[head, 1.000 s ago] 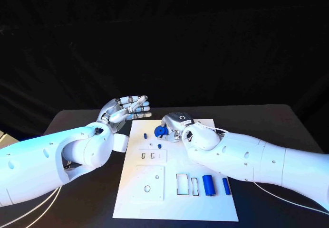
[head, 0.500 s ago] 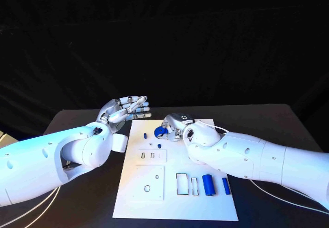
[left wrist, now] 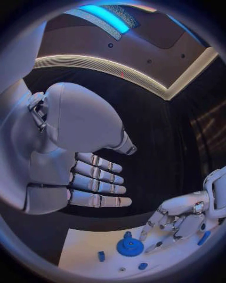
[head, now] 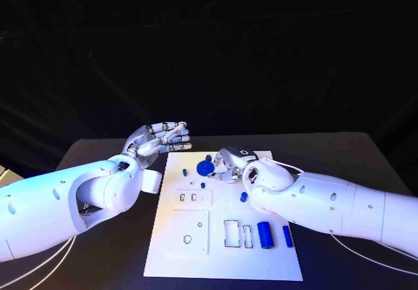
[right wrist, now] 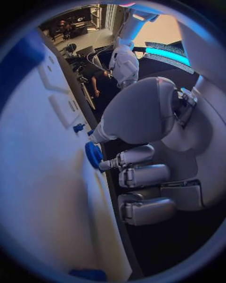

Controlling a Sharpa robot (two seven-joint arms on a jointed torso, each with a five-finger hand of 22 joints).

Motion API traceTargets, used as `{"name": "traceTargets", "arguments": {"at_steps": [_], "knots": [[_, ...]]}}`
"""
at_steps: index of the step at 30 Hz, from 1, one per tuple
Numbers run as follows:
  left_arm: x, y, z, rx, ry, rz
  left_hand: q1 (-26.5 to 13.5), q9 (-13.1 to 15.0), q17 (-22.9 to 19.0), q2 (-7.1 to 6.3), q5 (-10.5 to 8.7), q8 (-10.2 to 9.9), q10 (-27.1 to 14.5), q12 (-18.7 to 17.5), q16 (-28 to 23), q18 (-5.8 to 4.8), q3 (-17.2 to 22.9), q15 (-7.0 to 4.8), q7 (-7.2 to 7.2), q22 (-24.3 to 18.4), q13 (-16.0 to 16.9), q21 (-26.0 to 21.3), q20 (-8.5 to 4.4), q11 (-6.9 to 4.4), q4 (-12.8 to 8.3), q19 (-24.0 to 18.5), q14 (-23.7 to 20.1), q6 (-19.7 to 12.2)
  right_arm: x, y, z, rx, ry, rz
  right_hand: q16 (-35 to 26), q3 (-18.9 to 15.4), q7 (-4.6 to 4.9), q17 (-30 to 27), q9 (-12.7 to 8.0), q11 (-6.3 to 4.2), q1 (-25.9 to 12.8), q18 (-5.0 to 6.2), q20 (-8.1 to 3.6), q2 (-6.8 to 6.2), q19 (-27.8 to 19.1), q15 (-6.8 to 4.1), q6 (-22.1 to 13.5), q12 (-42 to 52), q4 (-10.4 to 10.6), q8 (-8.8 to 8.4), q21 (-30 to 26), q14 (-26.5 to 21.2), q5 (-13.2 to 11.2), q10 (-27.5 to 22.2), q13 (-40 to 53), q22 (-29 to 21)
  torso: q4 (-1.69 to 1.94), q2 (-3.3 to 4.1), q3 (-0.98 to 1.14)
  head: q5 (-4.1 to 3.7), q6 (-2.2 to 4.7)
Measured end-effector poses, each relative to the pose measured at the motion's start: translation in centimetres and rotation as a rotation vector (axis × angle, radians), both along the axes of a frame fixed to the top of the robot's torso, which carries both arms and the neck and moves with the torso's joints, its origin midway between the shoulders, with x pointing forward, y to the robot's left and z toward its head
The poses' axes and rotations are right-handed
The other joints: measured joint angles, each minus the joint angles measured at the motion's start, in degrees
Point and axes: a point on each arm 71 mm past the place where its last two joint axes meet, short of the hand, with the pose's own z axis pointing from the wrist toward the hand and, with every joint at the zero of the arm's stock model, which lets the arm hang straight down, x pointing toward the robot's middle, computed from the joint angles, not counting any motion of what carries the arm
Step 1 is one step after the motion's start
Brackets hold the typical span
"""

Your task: Assemble the parts on the task board

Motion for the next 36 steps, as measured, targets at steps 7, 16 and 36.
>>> {"name": "traceTargets", "arguments": {"at_steps": [7, 16, 36], "knots": [[0.0, 0.3, 0.0, 0.003, 0.0, 0.006, 0.0, 0.0, 0.0, 0.0, 0.0, 0.0, 0.0, 0.0, 0.0, -0.01, 0.0, 0.0, 0.0, 0.0, 0.0, 0.0, 0.0, 0.0, 0.0, 0.0, 0.0, 0.0, -0.9, -5.4, 2.6, 0.093, -0.051, -0.048, 0.0, 0.73, 0.0, -0.01, -0.12, 0.0, 1.93, 0.0, 0.0, -1.04, 0.0, 0.0, 0.0, -0.24, -0.73, 0.0, -0.47, 0.0, 0.0, 0.0, 0.0, -0.01, -0.43, -0.24, -0.02, 0.39, 0.17], [0.1, 0.5, -0.1, 0.004, 0.001, 0.01, 0.0, 0.0, 0.07, 0.0, 0.0, 0.0, 0.0, 0.0, -0.21, 0.0, 0.0, 0.0, 0.0, 0.01, 0.0, 0.0, 0.0, 0.0, 0.0, 0.0, 0.0, 0.0, -0.9, -13.4, 5.0, 0.206, -0.035, -0.08, 0.0, 4.93, 0.21, -0.01, -0.56, 0.22, 10.3, 0.0, 0.0, -2.94, 0.0, 0.0, -0.22, -2.12, -5.05, -0.91, -1.88, 0.0, 0.0, -1.47, 0.05, -0.01, -1.31, -0.78, 0.04, 0.47, 0.53], [0.2, 0.5, -0.3, 0.004, 0.005, 0.006, 0.0, 0.02, 0.12, 0.0, 0.0, 0.0, 0.0, 0.0, -0.21, 0.0, 0.0, 0.0, -0.21, -0.04, 0.0, 0.0, 0.0, 0.0, 0.0, 0.0, 0.0, 0.22, 0.1, -18.8, 1.5, 0.245, 0.088, -0.079, 0.0, 5.48, 0.57, -0.02, -0.87, 0.31, 12.14, 0.0, 0.0, -4.79, 0.0, -0.01, -1.02, -2.96, -6.45, -1.56, -2.22, -0.01, 0.0, -2.37, 0.04, -0.03, -2.22, -1.49, 0.82, 0.18, -0.25]]}}
